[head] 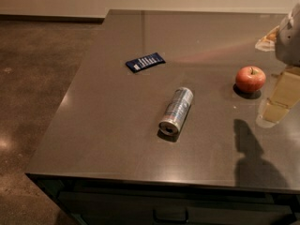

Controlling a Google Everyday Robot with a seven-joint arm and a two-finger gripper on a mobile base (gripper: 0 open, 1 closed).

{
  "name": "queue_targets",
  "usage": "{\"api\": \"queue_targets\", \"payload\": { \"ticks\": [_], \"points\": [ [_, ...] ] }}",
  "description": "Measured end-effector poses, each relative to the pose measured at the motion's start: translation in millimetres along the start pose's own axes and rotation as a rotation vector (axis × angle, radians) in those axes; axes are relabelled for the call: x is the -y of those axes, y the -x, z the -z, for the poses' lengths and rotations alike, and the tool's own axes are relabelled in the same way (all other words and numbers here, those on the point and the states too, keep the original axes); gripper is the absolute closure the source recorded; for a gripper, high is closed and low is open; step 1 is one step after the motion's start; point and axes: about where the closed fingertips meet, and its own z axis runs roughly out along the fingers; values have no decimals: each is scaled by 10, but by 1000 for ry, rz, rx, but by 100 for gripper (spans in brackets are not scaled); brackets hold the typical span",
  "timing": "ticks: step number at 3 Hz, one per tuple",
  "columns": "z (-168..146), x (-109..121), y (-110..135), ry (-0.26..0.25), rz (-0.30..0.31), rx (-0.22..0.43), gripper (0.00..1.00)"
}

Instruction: Move rxbar blueberry near apple

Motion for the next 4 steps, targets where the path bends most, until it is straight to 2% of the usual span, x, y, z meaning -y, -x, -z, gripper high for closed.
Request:
{"api": "queue_targets", "payload": {
  "ticks": [1,2,3,4],
  "points": [
    [0,0,0,0,0,0,0],
    [-27,128,82,-9,12,24,0],
    [-171,416,281,-9,31,73,0],
    [-414,836,583,15,70,136,0]
  ]
}}
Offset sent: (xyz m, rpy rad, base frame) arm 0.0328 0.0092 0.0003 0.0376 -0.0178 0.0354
